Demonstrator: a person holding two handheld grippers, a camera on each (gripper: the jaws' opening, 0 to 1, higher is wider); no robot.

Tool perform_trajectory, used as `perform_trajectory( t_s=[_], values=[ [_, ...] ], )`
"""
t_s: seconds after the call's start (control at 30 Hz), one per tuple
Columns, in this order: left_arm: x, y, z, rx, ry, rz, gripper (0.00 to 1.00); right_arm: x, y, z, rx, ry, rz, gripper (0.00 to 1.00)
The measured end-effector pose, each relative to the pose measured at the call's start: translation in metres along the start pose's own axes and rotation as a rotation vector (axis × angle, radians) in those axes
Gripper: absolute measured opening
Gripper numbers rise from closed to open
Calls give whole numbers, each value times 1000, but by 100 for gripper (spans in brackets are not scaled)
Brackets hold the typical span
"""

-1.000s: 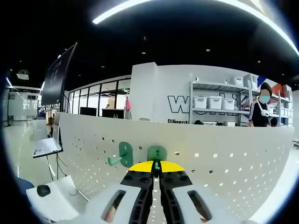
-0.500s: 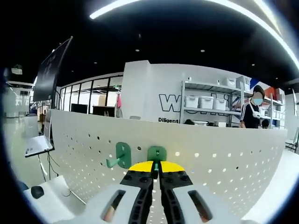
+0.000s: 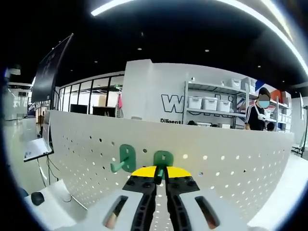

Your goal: Insert the hook assembly into the mounting plate slot until the hook locks in place.

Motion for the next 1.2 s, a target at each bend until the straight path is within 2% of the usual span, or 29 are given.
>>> perform_trajectory(
  t_s=[0.1,0.37,0.67,0.93,1.07,1.1,1.2],
  values=[
    [0,-1,-1,2,-1,2,83,0,1,-2,21,17,-18,4],
    [1,-2,-1,6,-2,4,83,-8,2,-5,92,14,-56,34],
    [3,-1,1,0,-5,11,84,-15,3,-11,163,36,-38,55],
    [3,-1,1,0,-9,14,83,-14,2,-13,188,48,-30,55],
    [4,-2,-1,4,-5,14,83,-14,5,-19,253,90,-18,54],
    [4,-2,-1,4,-4,14,83,-15,4,-21,298,100,23,54],
    [3,-2,-1,5,-5,11,83,-20,9,-23,321,98,-10,53]
  ],
)
Point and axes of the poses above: the point that each gripper's makers call its tool centre point, and the gripper's own axes: z roughly forward along the fingers, y roughly to its right, x roughly out of its top, the point moved 7 cm from there along -z, roughly backward along the fingers, and after that the axes turned 12 degrees about -x, right-handed, at the moved point
